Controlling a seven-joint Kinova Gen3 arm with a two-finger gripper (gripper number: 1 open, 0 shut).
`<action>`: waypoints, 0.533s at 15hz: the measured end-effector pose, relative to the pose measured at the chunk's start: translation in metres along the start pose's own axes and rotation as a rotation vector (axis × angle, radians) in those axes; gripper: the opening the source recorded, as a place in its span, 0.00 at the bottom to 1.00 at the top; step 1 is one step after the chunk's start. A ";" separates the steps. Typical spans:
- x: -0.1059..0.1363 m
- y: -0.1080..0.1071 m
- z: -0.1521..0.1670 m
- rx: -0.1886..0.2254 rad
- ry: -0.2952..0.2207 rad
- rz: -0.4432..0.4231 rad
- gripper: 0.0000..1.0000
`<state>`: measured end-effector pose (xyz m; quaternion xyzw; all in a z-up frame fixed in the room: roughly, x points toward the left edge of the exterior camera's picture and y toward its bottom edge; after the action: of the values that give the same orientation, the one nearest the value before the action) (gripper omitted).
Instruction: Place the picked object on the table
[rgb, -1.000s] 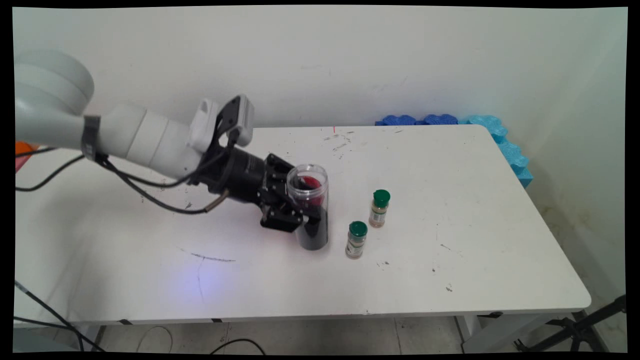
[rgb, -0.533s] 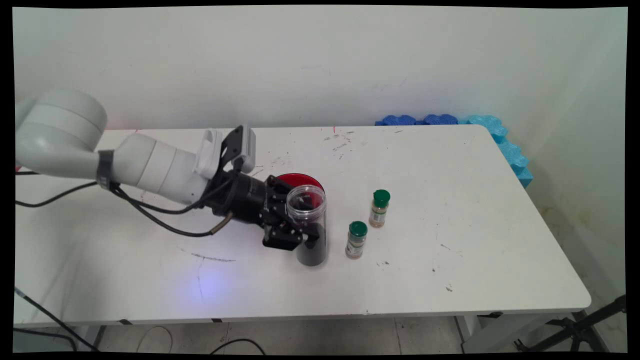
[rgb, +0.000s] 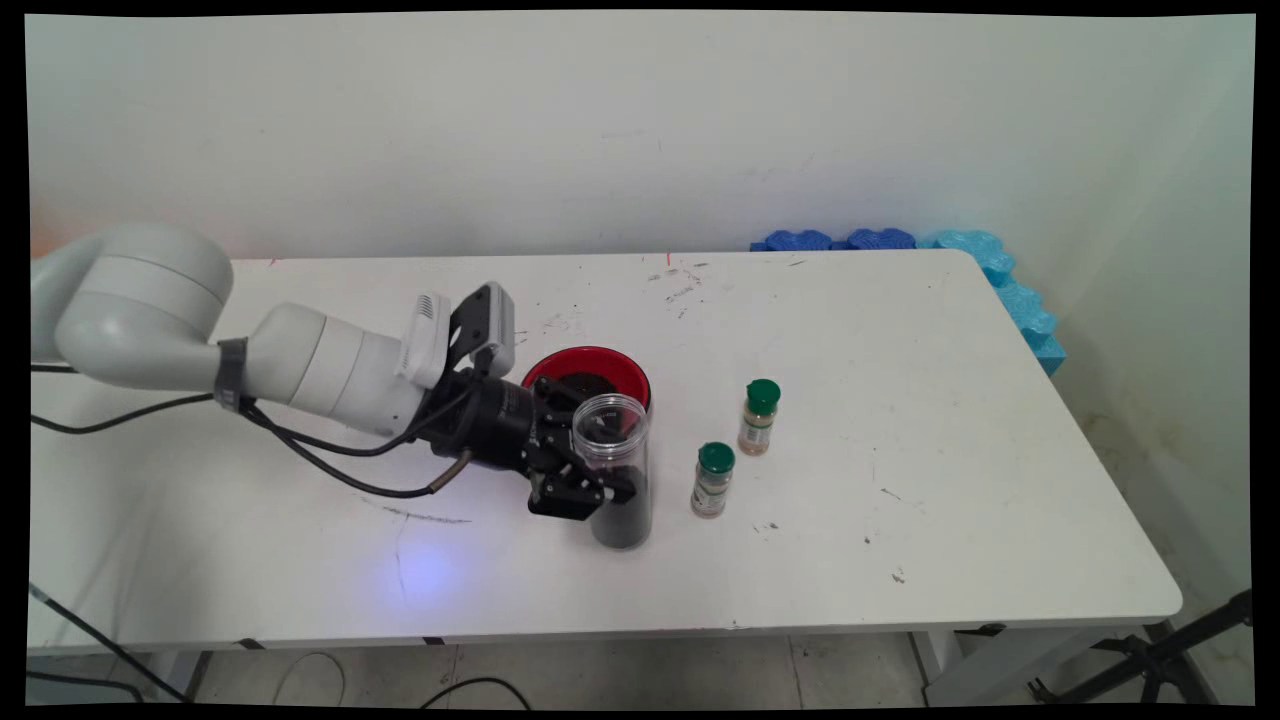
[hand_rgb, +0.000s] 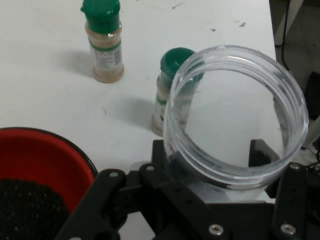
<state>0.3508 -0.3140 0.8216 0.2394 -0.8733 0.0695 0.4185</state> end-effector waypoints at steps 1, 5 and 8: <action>-0.002 0.000 0.001 0.001 0.000 -0.001 0.00; -0.007 -0.002 0.004 0.002 0.001 -0.004 0.00; -0.010 -0.003 0.006 0.003 0.004 -0.003 1.00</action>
<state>0.3538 -0.3146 0.8098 0.2412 -0.8720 0.0705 0.4201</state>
